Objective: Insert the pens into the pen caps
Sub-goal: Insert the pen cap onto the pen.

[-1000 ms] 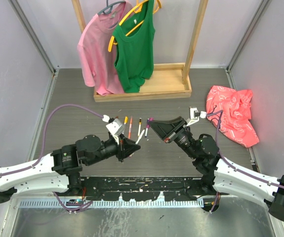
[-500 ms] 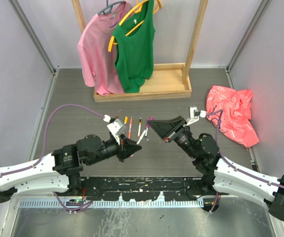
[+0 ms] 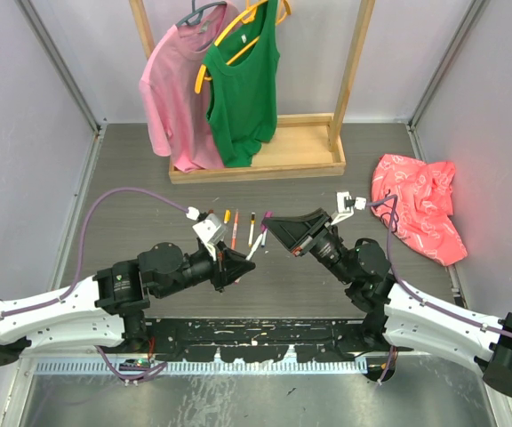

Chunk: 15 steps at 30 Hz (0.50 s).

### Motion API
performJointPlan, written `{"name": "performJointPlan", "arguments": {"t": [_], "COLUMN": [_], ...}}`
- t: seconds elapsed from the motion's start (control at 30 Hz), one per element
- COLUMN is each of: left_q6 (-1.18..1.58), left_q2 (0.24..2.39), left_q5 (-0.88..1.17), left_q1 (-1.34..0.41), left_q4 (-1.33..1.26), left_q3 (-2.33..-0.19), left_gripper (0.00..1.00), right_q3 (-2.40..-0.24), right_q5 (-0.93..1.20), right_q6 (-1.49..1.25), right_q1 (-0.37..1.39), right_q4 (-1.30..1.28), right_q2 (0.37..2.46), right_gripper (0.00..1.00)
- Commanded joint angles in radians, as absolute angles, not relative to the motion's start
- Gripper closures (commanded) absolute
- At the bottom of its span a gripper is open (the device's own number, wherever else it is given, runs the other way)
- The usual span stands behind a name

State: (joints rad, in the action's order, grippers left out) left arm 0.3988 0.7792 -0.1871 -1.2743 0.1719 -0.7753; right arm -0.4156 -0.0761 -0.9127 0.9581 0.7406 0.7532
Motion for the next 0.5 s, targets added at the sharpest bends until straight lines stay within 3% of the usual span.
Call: {"name": "performJointPlan", "arguments": {"t": [0.0,0.47], "left_q6": [0.389,0.406], "left_q2": [0.765,0.755], "left_q5": [-0.208,-0.243], "left_q1": [-1.277,-1.277], "left_q4": [0.101,0.081], "left_q3": [-0.781,-0.773], "left_gripper": [1.0,1.0], "right_q3": [-0.459,-0.46], "right_q5": [-0.053,-0.031], "right_q6": [-0.914,-0.931], "right_q1": [0.956,0.956], "right_q4": [0.763,0.768], "right_q2": [0.751,0.771], "right_gripper": [1.0,1.0]}}
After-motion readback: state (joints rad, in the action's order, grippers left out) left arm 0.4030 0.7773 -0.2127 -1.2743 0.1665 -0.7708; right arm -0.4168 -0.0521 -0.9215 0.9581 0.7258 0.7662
